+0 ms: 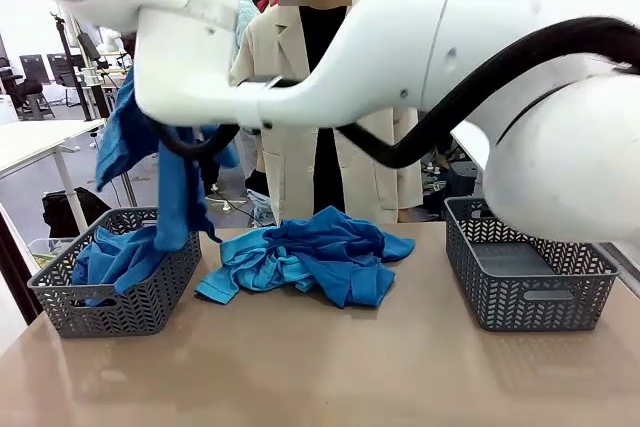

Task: Sort the tops and bottoms.
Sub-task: Sort the clothes according to human instructions.

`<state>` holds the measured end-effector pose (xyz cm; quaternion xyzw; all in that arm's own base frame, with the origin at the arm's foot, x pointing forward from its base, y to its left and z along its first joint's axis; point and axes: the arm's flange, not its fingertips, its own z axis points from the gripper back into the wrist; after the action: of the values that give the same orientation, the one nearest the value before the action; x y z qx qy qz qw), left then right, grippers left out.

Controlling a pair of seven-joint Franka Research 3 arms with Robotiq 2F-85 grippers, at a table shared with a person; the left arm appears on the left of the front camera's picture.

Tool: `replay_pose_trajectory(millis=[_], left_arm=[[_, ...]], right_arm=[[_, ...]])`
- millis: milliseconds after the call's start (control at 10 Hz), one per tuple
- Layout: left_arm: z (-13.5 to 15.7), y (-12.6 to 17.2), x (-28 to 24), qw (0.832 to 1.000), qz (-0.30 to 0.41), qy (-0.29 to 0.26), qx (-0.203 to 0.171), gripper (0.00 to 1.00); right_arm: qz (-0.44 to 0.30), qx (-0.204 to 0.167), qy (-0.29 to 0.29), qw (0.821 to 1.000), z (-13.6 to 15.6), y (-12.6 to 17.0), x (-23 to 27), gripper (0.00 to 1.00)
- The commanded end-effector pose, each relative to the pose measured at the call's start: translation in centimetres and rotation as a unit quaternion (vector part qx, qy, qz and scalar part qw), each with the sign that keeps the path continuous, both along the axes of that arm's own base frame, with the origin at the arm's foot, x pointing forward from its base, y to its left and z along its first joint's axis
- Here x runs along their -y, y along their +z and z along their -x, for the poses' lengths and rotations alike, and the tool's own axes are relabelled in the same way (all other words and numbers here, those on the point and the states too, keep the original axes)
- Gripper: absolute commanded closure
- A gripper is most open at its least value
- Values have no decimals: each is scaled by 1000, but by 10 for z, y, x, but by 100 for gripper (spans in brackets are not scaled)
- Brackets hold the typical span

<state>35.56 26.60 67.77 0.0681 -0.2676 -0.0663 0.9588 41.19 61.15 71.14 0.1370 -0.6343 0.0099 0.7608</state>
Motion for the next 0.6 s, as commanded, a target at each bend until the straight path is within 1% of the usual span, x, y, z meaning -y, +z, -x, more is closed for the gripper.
replay_pose_trajectory(millis=[0,500], left_arm=[[0,0,2,1000,2,4,1,0],[0,0,2,1000,2,4,1,0]], right_arm=[[6,-1,12,1000,9,-8,15,100],[6,-1,12,1000,9,-8,15,100]])
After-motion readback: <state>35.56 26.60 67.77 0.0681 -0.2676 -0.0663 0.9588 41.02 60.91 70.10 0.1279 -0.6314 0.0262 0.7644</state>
